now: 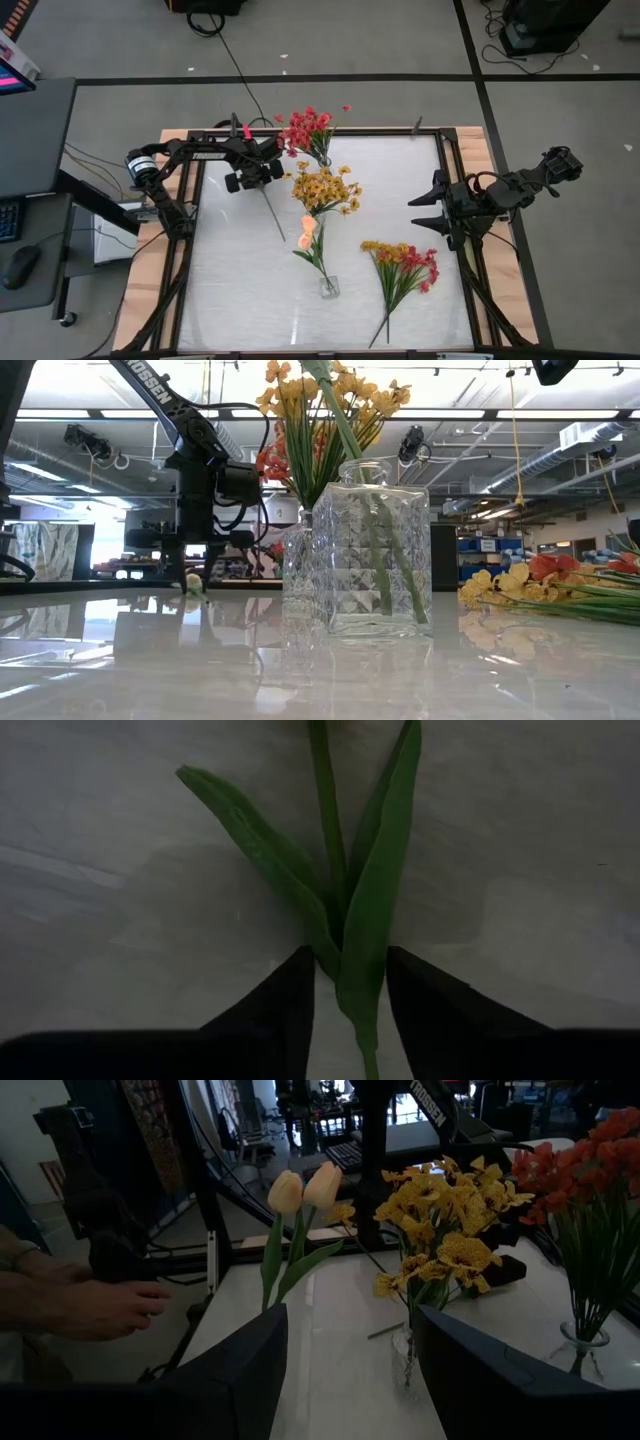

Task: Sort flowers into vase by color
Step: Put the orange flower into the bottom transparent vase

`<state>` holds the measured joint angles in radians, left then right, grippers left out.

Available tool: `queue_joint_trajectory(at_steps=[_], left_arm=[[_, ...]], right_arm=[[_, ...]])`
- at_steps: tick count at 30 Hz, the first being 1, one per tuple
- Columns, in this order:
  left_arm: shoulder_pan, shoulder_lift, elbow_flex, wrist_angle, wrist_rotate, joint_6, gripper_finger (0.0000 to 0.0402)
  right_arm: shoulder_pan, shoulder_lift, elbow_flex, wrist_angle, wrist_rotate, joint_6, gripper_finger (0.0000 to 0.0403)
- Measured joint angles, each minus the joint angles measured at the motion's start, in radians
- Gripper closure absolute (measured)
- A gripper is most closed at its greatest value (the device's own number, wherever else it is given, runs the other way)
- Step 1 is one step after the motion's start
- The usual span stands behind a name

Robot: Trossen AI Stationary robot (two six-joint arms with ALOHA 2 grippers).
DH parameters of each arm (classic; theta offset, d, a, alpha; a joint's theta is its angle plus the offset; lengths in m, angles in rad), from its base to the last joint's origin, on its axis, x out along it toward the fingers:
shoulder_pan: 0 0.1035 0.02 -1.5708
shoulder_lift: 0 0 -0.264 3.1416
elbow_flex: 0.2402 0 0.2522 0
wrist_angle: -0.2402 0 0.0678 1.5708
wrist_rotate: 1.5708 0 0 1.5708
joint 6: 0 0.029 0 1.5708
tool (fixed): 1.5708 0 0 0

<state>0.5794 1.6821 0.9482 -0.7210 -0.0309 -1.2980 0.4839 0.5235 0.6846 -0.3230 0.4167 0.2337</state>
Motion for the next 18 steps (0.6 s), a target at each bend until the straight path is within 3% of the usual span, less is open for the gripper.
queue_joint_trajectory(at_steps=[18], left_arm=[[0.0, 0.0, 0.0, 0.003, 0.0, 0.031, 0.0337]], right_arm=[[0.0, 0.0, 0.0, 0.0, 0.0, 0.0, 0.0178]])
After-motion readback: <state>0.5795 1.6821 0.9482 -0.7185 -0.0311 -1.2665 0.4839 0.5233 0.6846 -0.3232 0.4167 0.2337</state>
